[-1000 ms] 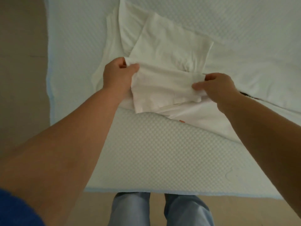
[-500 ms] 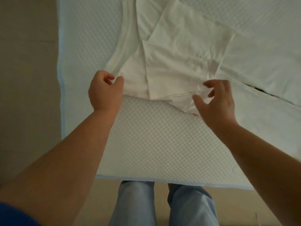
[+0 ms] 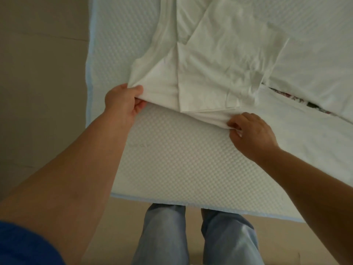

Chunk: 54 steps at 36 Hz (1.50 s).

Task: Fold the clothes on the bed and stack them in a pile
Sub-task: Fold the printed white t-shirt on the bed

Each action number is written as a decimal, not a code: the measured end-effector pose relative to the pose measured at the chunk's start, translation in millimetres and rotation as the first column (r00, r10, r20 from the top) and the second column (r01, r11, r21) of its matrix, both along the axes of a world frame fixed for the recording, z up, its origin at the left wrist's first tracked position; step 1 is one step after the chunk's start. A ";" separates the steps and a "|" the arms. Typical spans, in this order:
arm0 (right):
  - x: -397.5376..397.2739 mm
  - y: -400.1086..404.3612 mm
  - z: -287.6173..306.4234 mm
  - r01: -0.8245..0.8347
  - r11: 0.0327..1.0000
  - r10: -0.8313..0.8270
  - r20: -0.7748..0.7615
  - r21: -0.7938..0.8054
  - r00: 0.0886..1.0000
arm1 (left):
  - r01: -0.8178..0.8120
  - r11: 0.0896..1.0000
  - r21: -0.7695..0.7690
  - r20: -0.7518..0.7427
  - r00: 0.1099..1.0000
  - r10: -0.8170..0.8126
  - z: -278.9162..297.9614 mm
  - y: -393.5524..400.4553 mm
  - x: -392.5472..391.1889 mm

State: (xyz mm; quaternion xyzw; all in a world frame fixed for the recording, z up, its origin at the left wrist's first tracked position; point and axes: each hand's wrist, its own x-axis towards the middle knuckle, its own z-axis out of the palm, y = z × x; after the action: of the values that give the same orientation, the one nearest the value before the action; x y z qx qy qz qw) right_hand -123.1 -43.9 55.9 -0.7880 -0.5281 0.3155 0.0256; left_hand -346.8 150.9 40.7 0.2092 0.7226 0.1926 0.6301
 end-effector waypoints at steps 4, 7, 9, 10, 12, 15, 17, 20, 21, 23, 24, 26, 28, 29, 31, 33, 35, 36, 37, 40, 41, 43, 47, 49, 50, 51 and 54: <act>-1.4 9.3 -3.4 -0.085 0.986 0.075 -0.075 -0.144 0.994 | 0.029 0.999 -0.042 -0.104 0.994 -0.034 -7.1 -9.7 -12.6; -0.8 16.4 -5.2 0.031 0.986 -0.051 -0.121 -0.167 0.991 | 0.201 0.977 0.073 -0.364 0.917 -0.161 -6.9 -9.7 -9.6; -0.7 20.2 -3.9 0.091 0.995 -0.096 -0.114 -0.050 0.989 | 0.353 0.924 0.149 -0.615 0.765 -0.193 0.3 -10.9 -7.0; -0.6 22.6 -3.1 0.114 0.993 -0.111 -0.092 0.027 0.990 | 0.440 0.870 0.221 -0.687 0.704 -0.182 5.8 -13.6 -4.6; 0.4 29.2 -3.0 0.188 0.974 -0.181 -0.065 0.128 0.981 | 0.636 0.675 0.373 -0.737 0.645 -0.201 17.2 -23.1 3.5; 4.6 41.9 -14.5 0.234 0.972 -0.231 -0.087 0.027 0.969 | 0.850 0.283 0.444 -0.759 0.525 -0.385 17.5 -42.2 23.2; 7.4 50.1 -22.3 0.216 0.974 -0.222 -0.087 -0.068 0.971 | 0.928 0.090 0.362 -0.776 0.354 -0.523 6.6 -52.0 34.8; 9.6 60.5 -25.6 0.188 0.973 -0.195 -0.035 -0.135 0.980 | 0.992 -0.107 0.063 -0.799 -0.014 -0.601 -18.1 -57.5 39.1; 10.1 62.4 -25.1 0.179 0.973 -0.183 -0.012 -0.149 0.983 | 0.989 -0.146 -0.009 -0.804 -0.094 -0.587 -24.9 -55.9 37.9; 11.5 62.5 -19.9 0.174 0.979 -0.171 0.032 -0.105 0.985 | 0.981 -0.178 -0.082 -0.813 -0.169 -0.558 -31.8 -51.6 36.1; 11.6 60.1 -15.5 0.174 0.985 -0.173 0.061 -0.019 0.983 | 0.978 -0.182 -0.098 -0.816 -0.183 -0.549 -32.2 -49.6 36.0; 12.4 53.3 -7.8 0.122 0.964 -0.155 0.123 0.236 0.980 | 0.978 -0.170 -0.116 -0.824 -0.191 -0.533 -28.3 -47.9 38.0; 12.5 47.9 -7.6 0.049 0.941 -0.106 0.156 0.334 0.982 | 0.991 -0.120 -0.057 -0.853 -0.110 -0.510 -19.9 -50.6 41.8; 13.6 46.7 -11.3 0.029 0.959 -0.076 0.157 0.283 0.985 | 0.993 -0.122 0.005 -0.872 -0.055 -0.486 -16.2 -52.5 45.7; 16.8 44.9 -23.8 -0.016 0.996 0.000 0.172 0.090 0.985 | 0.974 -0.196 0.111 -0.899 0.015 -0.437 -12.1 -53.5 58.2; 18.8 43.9 -37.8 -0.080 0.997 0.083 0.205 -0.024 0.975 | 0.962 -0.257 0.093 -0.900 -0.029 -0.434 -15.6 -47.5 72.5; 19.9 42.5 -47.8 -0.099 0.994 0.105 0.228 -0.039 0.968 | 0.963 -0.268 0.013 -0.888 -0.112 -0.445 -27.8 -35.5 83.7; 19.9 42.1 -50.8 -0.095 0.995 0.101 0.230 -0.038 0.968 | 0.963 -0.269 -0.021 -0.882 -0.144 -0.448 -35.4 -29.0 86.8; 20.1 41.8 -52.9 -0.094 0.995 0.100 0.228 -0.034 0.968 | 0.961 -0.273 -0.045 -0.879 -0.168 -0.446 -41.9 -23.2 87.6; 21.7 42.4 -51.7 -0.105 0.994 0.109 0.231 -0.030 0.967 | 0.959 -0.277 -0.053 -0.884 -0.174 -0.433 -50.1 -16.9 85.9; 22.0 43.6 -48.7 -0.109 0.994 0.112 0.229 -0.028 0.967 | 0.962 -0.272 -0.038 -0.883 -0.159 -0.441 -48.6 -17.7 86.7; 21.7 45.0 -42.0 -0.114 0.993 0.111 0.235 -0.001 0.966 | 0.969 -0.246 0.013 -0.887 -0.103 -0.451 -42.6 -21.2 89.7; 27.5 48.6 -38.3 -0.050 0.999 0.051 0.232 -0.008 0.971 | 0.976 -0.218 0.004 -0.894 -0.094 -0.439 -39.4 -15.0 87.3; 32.1 47.5 -43.7 -0.028 0.996 0.046 0.219 -0.085 0.975 | 0.977 -0.208 -0.055 -0.889 -0.143 -0.434 -44.5 -7.6 80.2; 34.1 46.5 -47.1 -0.030 0.995 0.051 0.220 -0.100 0.974 | 0.978 -0.195 -0.076 -0.889 -0.155 -0.432 -47.5 -4.2 77.9; 35.4 46.1 -49.7 -0.035 0.994 0.058 0.222 -0.104 0.973 | 0.980 -0.173 -0.095 -0.887 -0.162 -0.432 -49.4 -1.2 76.8; 35.6 47.5 -48.0 -0.059 0.991 0.083 0.201 -0.121 0.976 | 0.985 -0.108 -0.137 -0.876 -0.172 -0.451 -46.9 4.5 74.7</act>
State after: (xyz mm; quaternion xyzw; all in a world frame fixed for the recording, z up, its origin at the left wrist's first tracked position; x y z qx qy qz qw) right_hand -87.5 3.6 7.9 -0.7972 -0.5368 0.2628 -0.0854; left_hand -272.1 155.4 -6.3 0.8821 0.4329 -0.1436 0.1177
